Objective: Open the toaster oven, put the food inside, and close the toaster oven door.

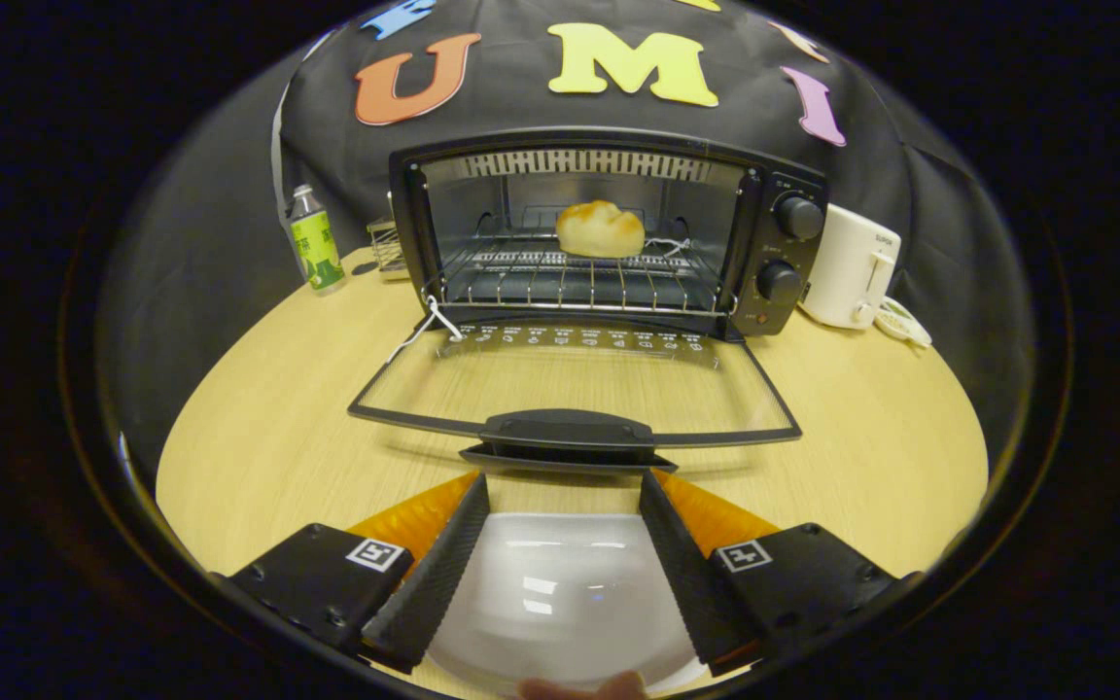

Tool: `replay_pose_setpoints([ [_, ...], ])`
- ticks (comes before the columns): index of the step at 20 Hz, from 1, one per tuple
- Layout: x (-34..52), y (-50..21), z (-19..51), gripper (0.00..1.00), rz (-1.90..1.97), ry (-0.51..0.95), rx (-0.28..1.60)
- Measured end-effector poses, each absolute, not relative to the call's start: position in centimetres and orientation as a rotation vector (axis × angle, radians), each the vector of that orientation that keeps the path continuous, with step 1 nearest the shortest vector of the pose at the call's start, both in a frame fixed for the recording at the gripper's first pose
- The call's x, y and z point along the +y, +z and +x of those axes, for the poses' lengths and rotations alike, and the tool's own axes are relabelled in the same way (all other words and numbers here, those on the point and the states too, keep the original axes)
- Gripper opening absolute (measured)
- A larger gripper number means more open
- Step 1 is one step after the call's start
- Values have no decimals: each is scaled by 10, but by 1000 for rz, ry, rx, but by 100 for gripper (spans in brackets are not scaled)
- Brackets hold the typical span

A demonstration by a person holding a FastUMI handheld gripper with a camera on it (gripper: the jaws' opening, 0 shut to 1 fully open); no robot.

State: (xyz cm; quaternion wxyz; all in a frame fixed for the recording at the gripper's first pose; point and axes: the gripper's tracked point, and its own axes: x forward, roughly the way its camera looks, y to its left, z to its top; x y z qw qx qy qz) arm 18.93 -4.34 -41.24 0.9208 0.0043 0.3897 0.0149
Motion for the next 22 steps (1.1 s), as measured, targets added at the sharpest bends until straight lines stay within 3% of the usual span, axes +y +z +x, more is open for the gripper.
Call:
replay_pose_setpoints([
  [5, -46, -397, 198, 100, -6, 11, 722],
  [15, -42, -400, 201, 100, 13, -4, 746],
  [22, -43, -362, 210, 100, 19, -11, 658],
])
